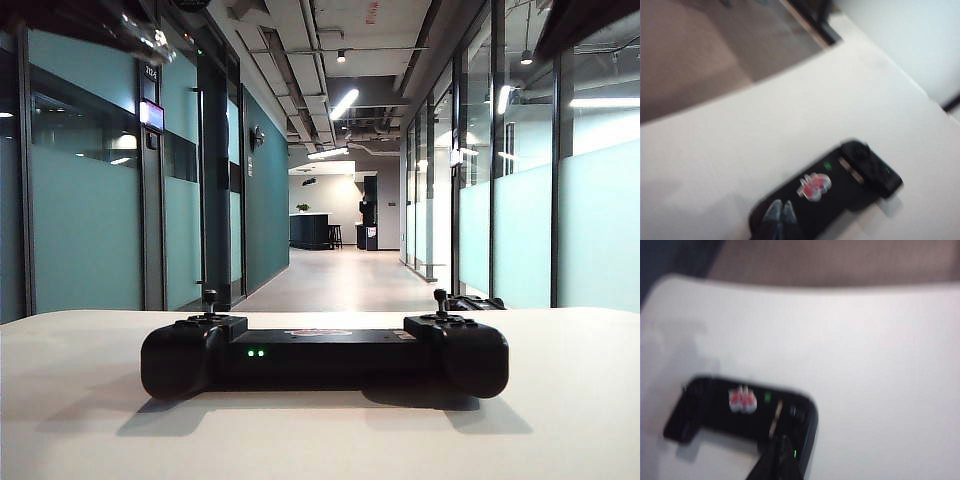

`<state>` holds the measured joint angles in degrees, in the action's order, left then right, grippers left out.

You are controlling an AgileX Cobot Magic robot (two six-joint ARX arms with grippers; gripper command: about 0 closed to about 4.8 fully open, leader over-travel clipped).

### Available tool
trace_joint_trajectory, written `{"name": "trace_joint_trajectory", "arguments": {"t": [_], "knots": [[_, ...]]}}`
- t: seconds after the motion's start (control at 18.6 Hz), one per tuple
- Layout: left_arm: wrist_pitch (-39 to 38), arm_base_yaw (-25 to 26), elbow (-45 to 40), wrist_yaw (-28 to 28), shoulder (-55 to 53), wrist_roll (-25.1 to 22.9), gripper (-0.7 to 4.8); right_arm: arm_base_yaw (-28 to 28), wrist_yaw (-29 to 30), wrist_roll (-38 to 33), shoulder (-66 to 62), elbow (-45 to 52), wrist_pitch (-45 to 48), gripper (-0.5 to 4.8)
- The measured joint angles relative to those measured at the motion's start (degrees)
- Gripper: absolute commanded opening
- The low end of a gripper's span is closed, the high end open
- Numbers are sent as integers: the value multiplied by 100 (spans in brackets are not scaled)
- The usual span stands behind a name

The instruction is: Push the left joystick on the remote control sitting on the white table forward to make the robot dog walk in a straight line until it approaches the door.

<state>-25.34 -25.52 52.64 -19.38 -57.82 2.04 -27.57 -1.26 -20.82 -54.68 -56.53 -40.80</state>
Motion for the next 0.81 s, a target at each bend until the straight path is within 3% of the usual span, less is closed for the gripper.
{"name": "trace_joint_trajectory", "arguments": {"t": [0.27, 0.32, 0.43, 0.48, 0.81], "knots": [[-83, 2, 15, -105, -107, -94, -5, -575, 35, -122, -699, -61, -282, -4], [-83, 2, 15, -105, -107, -96, -5, -680, 105, -166, -911, -63, -323, 26], [-83, -4, 15, -109, -107, -96, -5, -778, 319, -227, -1239, -57, -483, 315], [-85, 0, 15, -107, -107, -96, -5, -780, 444, -236, -1355, -59, -544, 432], [-83, 2, 15, -109, -107, -96, -5, -807, 487, -267, -2059, -66, -697, 430]]}}
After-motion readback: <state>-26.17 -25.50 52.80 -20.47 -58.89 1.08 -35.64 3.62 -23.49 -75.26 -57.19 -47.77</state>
